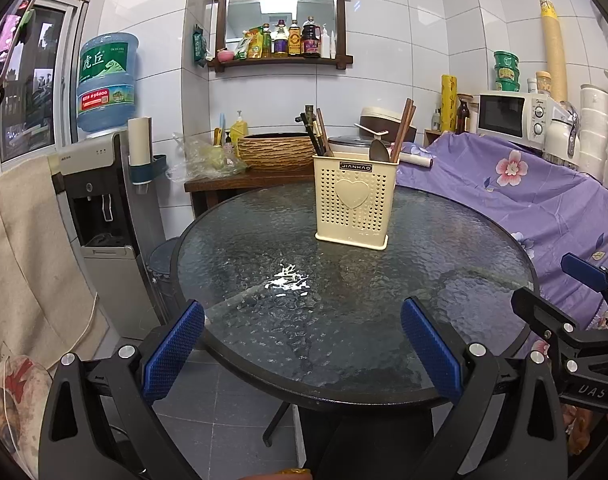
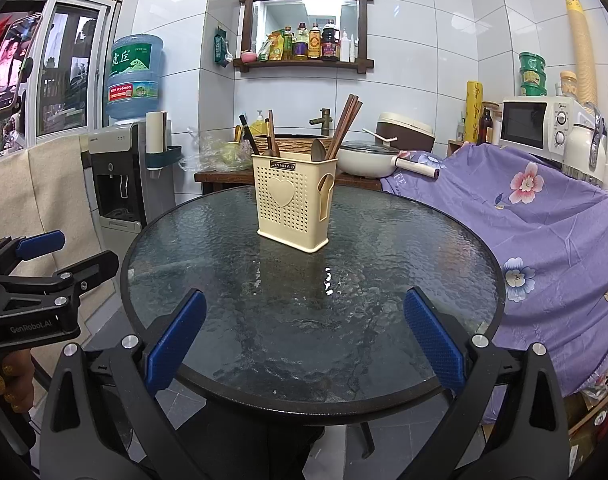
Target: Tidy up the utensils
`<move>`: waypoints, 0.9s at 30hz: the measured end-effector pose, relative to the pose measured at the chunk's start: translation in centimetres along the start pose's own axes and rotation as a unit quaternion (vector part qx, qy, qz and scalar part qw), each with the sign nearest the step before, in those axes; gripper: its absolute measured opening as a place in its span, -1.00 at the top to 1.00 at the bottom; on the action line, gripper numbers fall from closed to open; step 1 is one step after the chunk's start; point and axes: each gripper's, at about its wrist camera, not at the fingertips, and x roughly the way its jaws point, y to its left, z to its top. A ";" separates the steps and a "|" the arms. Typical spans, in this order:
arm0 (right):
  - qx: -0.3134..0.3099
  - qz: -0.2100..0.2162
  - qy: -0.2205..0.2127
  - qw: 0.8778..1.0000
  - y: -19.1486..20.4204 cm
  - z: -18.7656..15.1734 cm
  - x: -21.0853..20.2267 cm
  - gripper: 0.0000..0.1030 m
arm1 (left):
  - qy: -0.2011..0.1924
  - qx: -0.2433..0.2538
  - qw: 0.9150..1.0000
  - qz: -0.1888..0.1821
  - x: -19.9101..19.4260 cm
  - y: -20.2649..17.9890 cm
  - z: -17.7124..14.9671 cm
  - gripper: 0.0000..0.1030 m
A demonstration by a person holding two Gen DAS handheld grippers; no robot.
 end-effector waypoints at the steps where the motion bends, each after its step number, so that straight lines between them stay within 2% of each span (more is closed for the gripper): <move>1: 0.000 0.000 0.000 1.000 0.0 0.0 0.0 -0.89 | 0.000 0.000 1.000 0.000 -0.1 0.1 0.0 -0.88; 27: 0.001 0.000 0.001 1.000 -0.2 -0.3 0.1 -0.89 | 0.004 0.006 1.000 -0.002 0.1 0.3 -0.1 -0.88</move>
